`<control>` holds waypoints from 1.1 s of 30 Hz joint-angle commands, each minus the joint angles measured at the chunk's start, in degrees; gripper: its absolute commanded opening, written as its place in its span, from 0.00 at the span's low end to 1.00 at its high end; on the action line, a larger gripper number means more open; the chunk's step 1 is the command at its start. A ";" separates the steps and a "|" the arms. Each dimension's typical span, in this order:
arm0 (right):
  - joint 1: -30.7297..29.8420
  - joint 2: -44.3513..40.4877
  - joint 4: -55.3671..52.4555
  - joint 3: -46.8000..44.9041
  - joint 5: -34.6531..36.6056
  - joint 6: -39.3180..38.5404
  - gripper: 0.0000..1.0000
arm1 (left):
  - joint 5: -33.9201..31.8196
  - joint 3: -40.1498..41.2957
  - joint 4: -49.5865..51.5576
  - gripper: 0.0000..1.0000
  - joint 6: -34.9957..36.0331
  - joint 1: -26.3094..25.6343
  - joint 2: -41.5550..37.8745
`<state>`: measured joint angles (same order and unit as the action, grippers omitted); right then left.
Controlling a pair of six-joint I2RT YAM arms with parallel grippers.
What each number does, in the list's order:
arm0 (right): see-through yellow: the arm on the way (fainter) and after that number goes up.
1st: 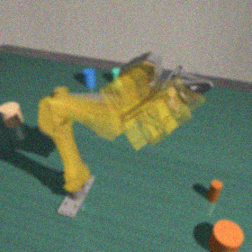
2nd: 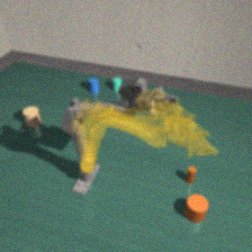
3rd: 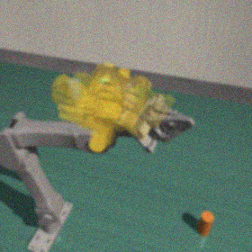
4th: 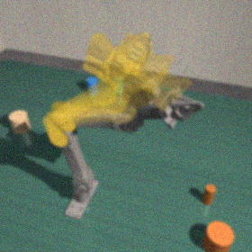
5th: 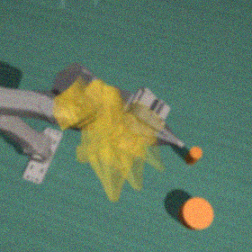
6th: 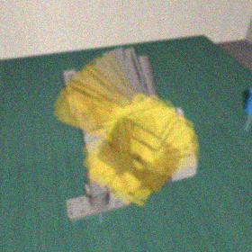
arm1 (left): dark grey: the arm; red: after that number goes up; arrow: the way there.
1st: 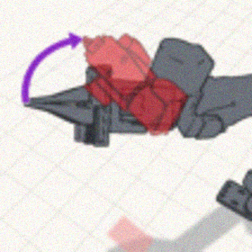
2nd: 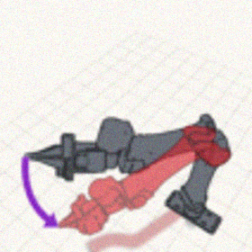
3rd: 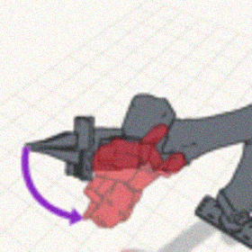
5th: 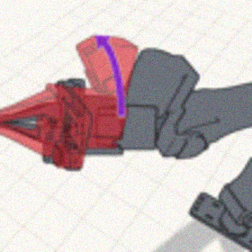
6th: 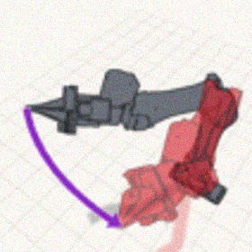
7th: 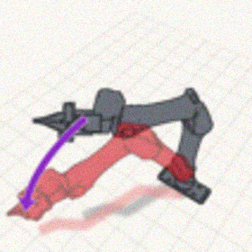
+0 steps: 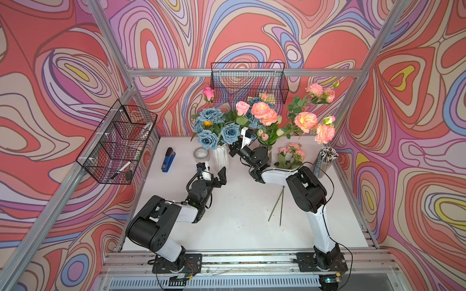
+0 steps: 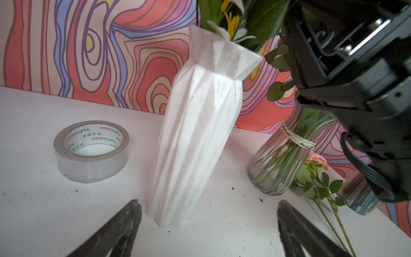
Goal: Pick out pink flowers from the vase
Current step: Pick up the flower from the vase.
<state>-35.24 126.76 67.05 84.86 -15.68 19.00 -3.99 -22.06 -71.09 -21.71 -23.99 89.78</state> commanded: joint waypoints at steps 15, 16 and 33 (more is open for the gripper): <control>-0.28 -11.69 -12.91 0.77 0.98 -19.80 0.00 | 1.53 -0.17 -4.31 0.96 -1.38 0.16 0.05; -0.18 -12.06 -12.91 0.83 0.88 -19.71 0.00 | 1.75 -0.16 -4.27 0.96 -1.45 0.14 0.09; 4.75 -16.49 -15.77 4.24 -4.93 -8.99 0.00 | 4.36 -0.56 -4.32 0.95 -3.83 0.17 0.21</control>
<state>-31.46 112.49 52.27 87.44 -19.09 7.84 -0.89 -22.06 -71.46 -24.23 -23.99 89.78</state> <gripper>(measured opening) 0.059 0.954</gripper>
